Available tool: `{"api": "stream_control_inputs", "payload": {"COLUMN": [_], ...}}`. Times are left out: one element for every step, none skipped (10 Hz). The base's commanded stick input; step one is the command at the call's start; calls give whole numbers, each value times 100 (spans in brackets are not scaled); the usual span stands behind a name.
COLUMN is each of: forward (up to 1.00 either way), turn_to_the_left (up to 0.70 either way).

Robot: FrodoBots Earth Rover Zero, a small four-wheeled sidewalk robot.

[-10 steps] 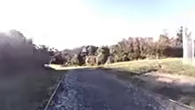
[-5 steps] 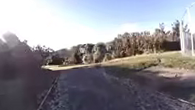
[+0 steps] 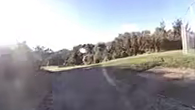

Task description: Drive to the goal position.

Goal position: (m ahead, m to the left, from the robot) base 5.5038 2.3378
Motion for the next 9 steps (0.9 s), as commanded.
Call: {"api": "stream_control_inputs", "payload": {"forward": [50, 50, 50, 50, 50, 50, 50, 50, 50], "turn_to_the_left": [0, 0, 0, 0, 0, 0, 0, 0, 0]}}
